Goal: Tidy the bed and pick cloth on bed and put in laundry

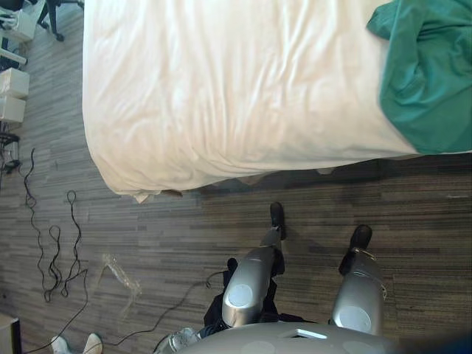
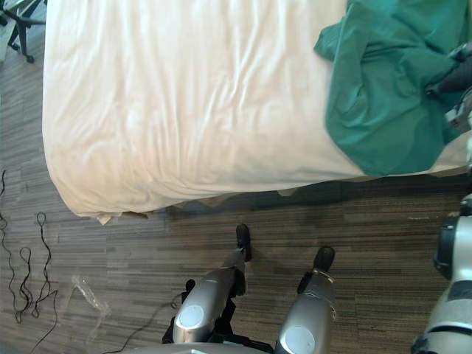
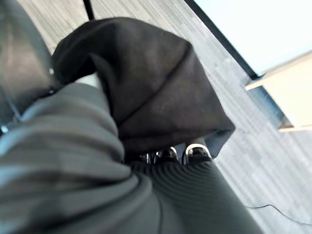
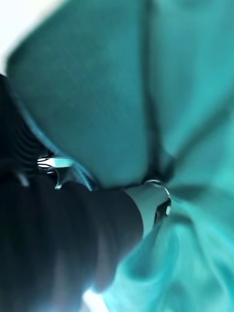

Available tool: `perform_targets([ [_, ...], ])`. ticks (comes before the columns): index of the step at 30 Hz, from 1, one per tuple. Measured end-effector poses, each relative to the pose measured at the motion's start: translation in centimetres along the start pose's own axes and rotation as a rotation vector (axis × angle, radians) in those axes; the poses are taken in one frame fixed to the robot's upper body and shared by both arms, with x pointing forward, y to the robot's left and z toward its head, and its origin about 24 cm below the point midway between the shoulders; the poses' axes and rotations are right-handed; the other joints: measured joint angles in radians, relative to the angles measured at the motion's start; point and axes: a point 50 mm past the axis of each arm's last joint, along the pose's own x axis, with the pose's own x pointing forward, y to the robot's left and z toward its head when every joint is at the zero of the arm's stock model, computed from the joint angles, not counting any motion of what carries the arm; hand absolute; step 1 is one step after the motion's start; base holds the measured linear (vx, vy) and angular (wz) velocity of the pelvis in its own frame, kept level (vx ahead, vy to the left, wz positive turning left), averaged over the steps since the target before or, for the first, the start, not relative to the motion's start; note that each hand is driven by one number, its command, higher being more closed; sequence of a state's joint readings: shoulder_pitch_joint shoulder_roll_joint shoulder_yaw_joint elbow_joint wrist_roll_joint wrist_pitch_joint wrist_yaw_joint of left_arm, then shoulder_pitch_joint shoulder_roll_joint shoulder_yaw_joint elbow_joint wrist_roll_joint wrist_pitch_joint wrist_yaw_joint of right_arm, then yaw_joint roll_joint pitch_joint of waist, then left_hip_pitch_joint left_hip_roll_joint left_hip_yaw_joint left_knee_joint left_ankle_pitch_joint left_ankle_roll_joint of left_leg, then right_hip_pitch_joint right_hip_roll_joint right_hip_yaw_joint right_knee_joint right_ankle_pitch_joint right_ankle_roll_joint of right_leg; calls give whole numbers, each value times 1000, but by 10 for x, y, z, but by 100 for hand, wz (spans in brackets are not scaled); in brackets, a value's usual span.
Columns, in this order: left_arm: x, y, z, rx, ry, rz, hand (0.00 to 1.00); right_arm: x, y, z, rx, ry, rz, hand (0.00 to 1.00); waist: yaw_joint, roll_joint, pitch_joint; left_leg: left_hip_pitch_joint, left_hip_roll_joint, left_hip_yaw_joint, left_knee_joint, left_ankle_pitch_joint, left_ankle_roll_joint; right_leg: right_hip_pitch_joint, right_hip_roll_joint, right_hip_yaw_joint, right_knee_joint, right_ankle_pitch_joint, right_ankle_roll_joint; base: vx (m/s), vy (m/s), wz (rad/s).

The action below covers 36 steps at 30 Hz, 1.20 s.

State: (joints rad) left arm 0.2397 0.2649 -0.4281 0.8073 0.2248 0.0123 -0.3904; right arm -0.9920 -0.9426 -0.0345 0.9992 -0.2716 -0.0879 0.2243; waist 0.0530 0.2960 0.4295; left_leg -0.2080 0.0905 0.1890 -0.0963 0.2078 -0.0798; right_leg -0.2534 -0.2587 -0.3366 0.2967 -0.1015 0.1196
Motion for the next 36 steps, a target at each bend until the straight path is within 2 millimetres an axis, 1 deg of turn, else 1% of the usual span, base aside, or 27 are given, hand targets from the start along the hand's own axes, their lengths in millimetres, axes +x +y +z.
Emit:
perform_targets([
  [1,0,-1,-1,-6,4,-1,100,-1,7,-5,47,-3,3,100,-6,-5,4,14,0,0,0,-2,-3,21,0,-6,-7,0,0,70,-23,4],
  [2,-1,-3,-5,-14,16,-17,100,-4,25,-15,147,-10,16,100,-18,-17,12,47,1,7,0,-6,-8,61,4,-11,-25,1,1,43,-12,2],
  [4,-1,-4,-7,-11,34,-51,100,-10,43,-26,244,-8,18,100,-24,-31,10,68,8,21,0,-9,-13,94,9,-18,-43,3,5,57,-27,6],
  [5,-1,-7,-10,-4,69,-95,100,-17,69,-40,364,9,25,100,-37,-51,0,80,14,22,0,-11,-14,122,12,-32,-58,4,6,49,-32,13],
  [6,-2,-8,-12,-7,84,-112,100,-21,81,-46,411,22,28,100,-40,-61,-4,88,16,24,0,-14,-19,134,13,-34,-64,4,6,80,-34,7],
  [8,-3,-10,-21,-17,158,-149,100,-42,134,-69,568,111,71,100,-41,-112,-42,133,22,51,0,-26,-35,186,20,-34,-91,5,8,77,-20,-8],
  [9,-4,-10,-28,-44,187,-155,100,-53,155,-78,615,155,98,100,-41,-131,-62,149,25,63,0,-30,-40,209,24,-34,-105,6,8,60,-19,-9],
  [10,-5,-9,-32,-68,207,-154,100,-61,169,-83,634,186,118,100,-41,-143,-76,160,27,73,-1,-33,-44,223,29,-33,-114,6,10,74,-23,-5],
  [12,-11,-3,-46,-185,268,-122,100,-97,217,-105,687,312,197,100,-41,-178,-135,189,35,95,-2,-41,-54,266,42,-36,-145,8,11,78,-31,-4],
  [13,-12,-1,-48,-221,276,-106,100,-106,225,-110,693,340,213,100,-41,-183,-147,194,37,105,-2,-42,-54,274,46,-36,-152,8,11,53,-26,3],
  [14,-16,5,-53,-289,289,-68,100,-122,238,-120,700,393,238,100,-44,-187,-171,198,40,114,-6,-43,-52,288,49,-42,-162,8,12,29,-11,5],
  [15,-17,7,-55,-323,295,-45,100,-129,242,-125,700,416,247,100,-46,-187,-180,201,42,122,-7,-46,-48,295,51,-45,-168,9,12,5,1,5],
  [17,-25,15,-70,-516,342,50,100,-154,254,-143,699,514,273,100,-50,-182,-202,230,51,161,-7,-71,-20,326,68,-49,-190,9,11,-1,13,-3],
  [18,-28,16,-76,-553,366,70,100,-159,257,-147,703,536,278,100,-51,-185,-208,237,51,164,-7,-75,-20,334,69,-49,-195,9,10,6,18,-9],
  [20,-36,13,-94,-677,475,142,100,-181,264,-161,699,616,300,100,-55,-191,-243,249,51,174,-8,-83,-13,351,77,-48,-215,11,6,38,-7,-8],
  [23,-45,12,-108,-871,558,273,100,-202,272,-173,716,720,314,100,-54,-207,-267,265,50,182,-8,-89,-15,372,79,-47,-229,16,6,62,-2,-5],
  [24,-47,12,-111,-905,570,297,100,-205,275,-175,730,741,310,100,-53,-211,-272,267,50,182,-8,-89,-15,376,79,-47,-230,16,6,83,-23,0],
  [26,-53,11,-119,-1039,620,398,100,-221,279,-184,765,816,309,100,-45,-224,-278,284,50,183,-9,-92,-18,404,81,-54,-240,16,7,78,-30,4],
  [27,-54,10,-121,-1086,637,447,100,-225,280,-186,776,836,309,100,-42,-226,-279,288,50,183,-9,-94,-17,405,81,-56,-243,16,7,13,-14,5],
  [28,-58,10,-127,-1190,667,548,100,-231,279,-191,800,870,297,100,-36,-227,-280,296,50,184,-9,-99,-17,418,82,-59,-249,15,7,18,-11,6],
  [30,-69,14,-139,-1312,701,764,100,-245,276,-200,842,918,273,100,-34,-231,-290,297,48,184,-9,-105,-14,429,83,-67,-262,10,4,42,-17,8],
  [31,-72,17,-143,-1336,687,829,100,-248,276,-202,854,931,269,100,-33,-231,-292,298,47,183,-9,-106,-14,437,83,-70,-264,10,4,64,-22,15],
  [32,-79,29,-145,-1367,617,970,100,-257,277,-205,889,953,269,100,-32,-232,-293,299,45,179,-9,-109,-12,440,81,-82,-265,5,3,52,-20,18],
  [33,-81,36,-144,-1372,581,1013,100,-261,279,-206,908,963,267,100,-33,-232,-295,298,45,175,-9,-110,-12,442,81,-88,-265,4,3,63,-27,23],
  [34,-85,48,-141,-1366,504,1098,100,-270,284,-205,933,975,289,100,-33,-235,-296,297,43,171,-9,-114,-9,450,81,-97,-269,0,2,55,-29,24],
  [35,-89,64,-133,-1339,417,1166,100,-281,291,-204,955,988,328,100,-33,-241,-300,295,40,160,-9,-116,-7,458,80,-109,-275,-3,2,65,-33,26],
  [36,-90,73,-127,-1323,372,1191,100,-286,294,-203,966,995,345,100,-33,-243,-301,295,38,155,-9,-118,-7,462,80,-116,-277,-6,1,73,-34,26],
])
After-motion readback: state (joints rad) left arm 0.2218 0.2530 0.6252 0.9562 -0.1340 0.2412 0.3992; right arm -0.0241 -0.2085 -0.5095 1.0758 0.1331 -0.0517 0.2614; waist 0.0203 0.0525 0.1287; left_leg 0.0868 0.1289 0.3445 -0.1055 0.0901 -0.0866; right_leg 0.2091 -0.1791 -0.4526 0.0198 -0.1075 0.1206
